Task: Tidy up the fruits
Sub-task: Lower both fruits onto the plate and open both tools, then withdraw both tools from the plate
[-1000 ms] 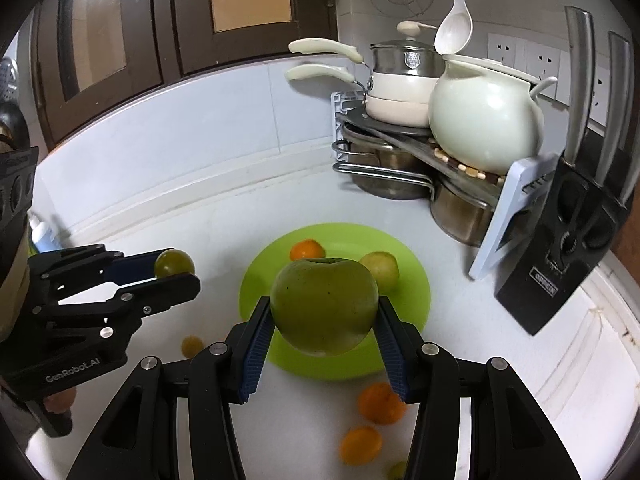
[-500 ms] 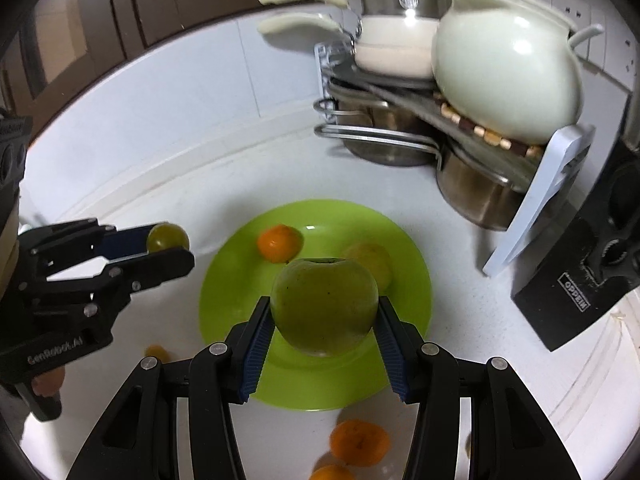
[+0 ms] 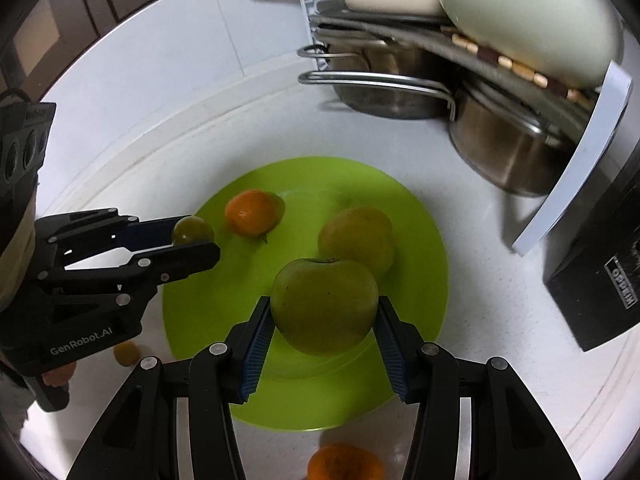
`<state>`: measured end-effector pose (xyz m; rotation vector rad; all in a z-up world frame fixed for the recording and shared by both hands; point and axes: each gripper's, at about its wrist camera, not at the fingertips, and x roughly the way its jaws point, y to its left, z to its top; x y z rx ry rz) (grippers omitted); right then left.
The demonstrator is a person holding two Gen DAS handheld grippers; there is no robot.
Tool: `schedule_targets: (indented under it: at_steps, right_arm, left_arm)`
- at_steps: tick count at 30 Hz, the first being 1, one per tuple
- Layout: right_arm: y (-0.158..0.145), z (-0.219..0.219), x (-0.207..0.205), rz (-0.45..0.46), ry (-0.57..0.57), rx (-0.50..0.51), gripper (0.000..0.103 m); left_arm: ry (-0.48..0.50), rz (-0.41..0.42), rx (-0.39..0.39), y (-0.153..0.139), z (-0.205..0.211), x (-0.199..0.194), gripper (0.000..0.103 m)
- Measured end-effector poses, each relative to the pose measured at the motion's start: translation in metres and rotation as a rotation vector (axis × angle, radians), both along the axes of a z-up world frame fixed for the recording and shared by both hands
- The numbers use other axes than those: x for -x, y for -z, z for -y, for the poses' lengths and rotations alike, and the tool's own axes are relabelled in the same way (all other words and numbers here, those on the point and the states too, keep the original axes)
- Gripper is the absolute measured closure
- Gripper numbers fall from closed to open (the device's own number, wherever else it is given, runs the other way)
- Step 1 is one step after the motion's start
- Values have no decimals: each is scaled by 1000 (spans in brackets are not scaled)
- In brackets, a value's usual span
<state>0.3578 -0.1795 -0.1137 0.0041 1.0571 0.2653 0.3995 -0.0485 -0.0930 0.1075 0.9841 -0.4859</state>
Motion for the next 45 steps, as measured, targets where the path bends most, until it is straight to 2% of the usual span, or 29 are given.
schedule_targets:
  at_steps: [14,21,34,45]
  right_arm:
    - [9,-5,-7,-41,-15,7,52]
    - [9,-5,-6,-31,-13,1,51]
    - [-18,-7,8,52,-16,-5,51]
    - [-61,-26,50,195,-11,13,51]
  left_arm:
    - [10,-51,-37,19,8,-11,73]
    - [3,-32,-36,12,6,-8,64]
    - [-40,66,-18,-23,-8,18,56]
    - [-88,201,-1,-68,-34,62,50]
